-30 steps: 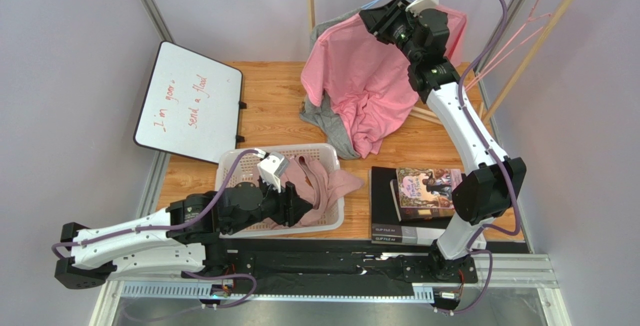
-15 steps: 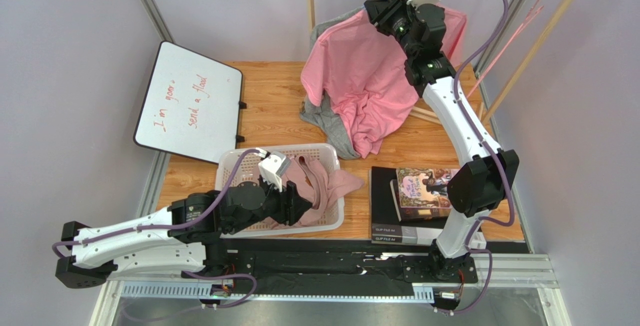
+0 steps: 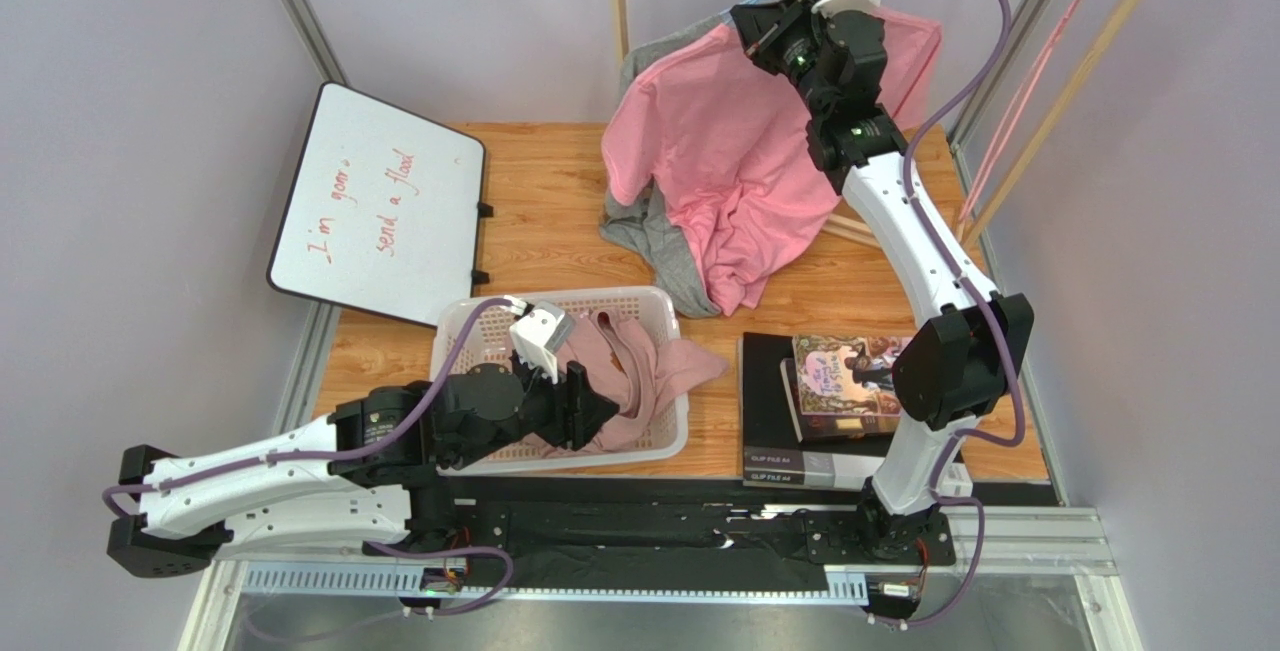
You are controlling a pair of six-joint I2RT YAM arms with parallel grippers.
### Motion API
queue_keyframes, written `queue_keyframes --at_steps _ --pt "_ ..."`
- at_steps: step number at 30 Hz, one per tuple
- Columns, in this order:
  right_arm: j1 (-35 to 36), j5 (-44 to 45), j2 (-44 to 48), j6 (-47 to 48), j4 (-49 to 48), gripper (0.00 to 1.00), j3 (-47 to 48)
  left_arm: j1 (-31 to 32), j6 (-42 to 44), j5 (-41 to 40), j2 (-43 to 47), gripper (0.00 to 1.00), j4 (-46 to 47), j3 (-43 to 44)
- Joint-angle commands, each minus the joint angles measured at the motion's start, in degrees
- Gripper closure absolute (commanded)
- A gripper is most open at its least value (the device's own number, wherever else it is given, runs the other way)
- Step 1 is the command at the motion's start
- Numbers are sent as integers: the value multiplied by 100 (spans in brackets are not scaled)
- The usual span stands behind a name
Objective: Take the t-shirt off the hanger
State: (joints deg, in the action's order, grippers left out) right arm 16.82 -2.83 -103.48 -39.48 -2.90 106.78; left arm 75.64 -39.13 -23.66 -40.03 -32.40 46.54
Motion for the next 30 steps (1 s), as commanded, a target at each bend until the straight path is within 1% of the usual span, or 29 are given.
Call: queue_keyframes --at_steps 1,2,5,6,7,9,10,17,20,23,26,28,30 --pt "-3 99 416 72 -194 90 -201 -14 11 2 30 43 50 118" --pt "-3 81 434 81 -211 81 -228 -14 2 10 30 43 59 118" --pt "-12 37 487 99 -229 80 -316 -14 -24 46 30 43 94 92" --pt "-12 -24 513 108 -238 80 -325 -14 -24 54 22 43 103 92" --pt "-12 -51 522 108 -229 87 -333 -14 -24 63 22 43 111 92" --pt "-21 -69 531 99 -194 97 -333 -14 -33 81 22 43 129 83" --pt "-21 -60 548 99 -194 100 -342 -14 -42 90 13 43 129 74" --pt "-65 -156 583 108 -220 100 -307 -14 -59 125 13 43 138 57" --pt "-73 -209 724 99 -282 100 -499 -14 -59 125 13 43 138 57" --pt "-73 -157 1075 151 -255 100 -737 -14 -59 134 22 43 129 57" --pt "-117 36 1602 196 -273 100 -1237 -14 -42 142 22 43 147 74" --pt "-240 107 2005 134 -264 100 -1650 -14 -33 151 -5 43 181 74" --pt "-389 151 2217 29 -238 100 -1871 -14 -15 169 -13 43 225 74"
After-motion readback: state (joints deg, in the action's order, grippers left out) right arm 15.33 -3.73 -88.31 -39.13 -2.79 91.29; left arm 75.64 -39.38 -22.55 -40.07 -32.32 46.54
